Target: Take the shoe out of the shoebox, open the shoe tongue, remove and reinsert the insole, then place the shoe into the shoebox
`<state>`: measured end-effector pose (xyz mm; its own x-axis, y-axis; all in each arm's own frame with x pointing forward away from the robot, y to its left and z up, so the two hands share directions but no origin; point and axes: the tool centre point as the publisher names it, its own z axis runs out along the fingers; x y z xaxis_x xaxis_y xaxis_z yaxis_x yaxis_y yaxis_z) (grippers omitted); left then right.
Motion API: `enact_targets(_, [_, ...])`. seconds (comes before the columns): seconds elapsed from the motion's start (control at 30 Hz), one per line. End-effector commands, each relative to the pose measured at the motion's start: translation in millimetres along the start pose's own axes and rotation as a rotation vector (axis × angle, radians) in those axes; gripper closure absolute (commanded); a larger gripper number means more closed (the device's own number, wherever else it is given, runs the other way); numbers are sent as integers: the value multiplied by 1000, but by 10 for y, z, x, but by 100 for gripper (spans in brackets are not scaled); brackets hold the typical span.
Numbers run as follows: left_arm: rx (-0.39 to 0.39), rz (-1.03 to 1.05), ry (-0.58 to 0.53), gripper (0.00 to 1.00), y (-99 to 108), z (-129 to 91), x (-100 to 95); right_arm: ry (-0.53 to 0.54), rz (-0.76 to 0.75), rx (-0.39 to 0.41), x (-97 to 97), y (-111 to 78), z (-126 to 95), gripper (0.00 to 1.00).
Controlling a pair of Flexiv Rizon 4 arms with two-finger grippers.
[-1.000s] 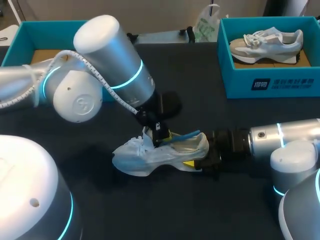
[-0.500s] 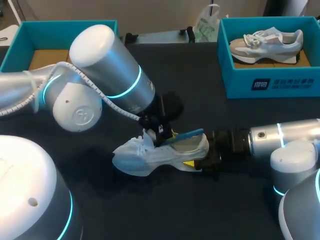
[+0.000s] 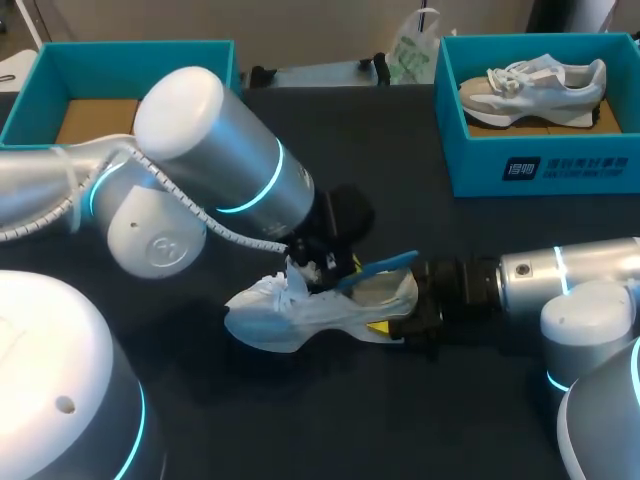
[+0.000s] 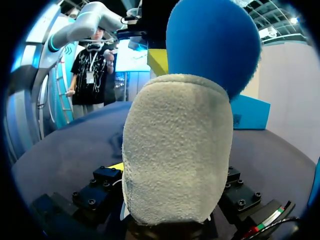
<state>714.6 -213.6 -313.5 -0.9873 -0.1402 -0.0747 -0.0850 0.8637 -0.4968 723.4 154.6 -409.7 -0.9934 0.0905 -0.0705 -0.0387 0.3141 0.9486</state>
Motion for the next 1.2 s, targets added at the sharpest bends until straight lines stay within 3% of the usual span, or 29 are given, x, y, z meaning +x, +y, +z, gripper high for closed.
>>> enact_targets(0.03, [2,7,-24,100,-41,14,31,-1,1,7,10,24,8,100])
enact_targets(0.57, [-23,55,-133,100,-235,185,39,-1,1,7,10,24,8,100])
enact_targets(0.9, [-24,50,-143,100,-276,192,16,-1,1,7,10,24,8,100])
enact_targets(0.97, [-23,52,-142,90,-273,175,22,-1,1,7,10,24,8,100])
enact_targets(1.07, [-22,55,-138,65,-258,111,52,-1,1,7,10,24,8,100])
enact_targets(1.2, [-2,64,-156,59,-254,5,107,-1,1,7,10,24,8,100])
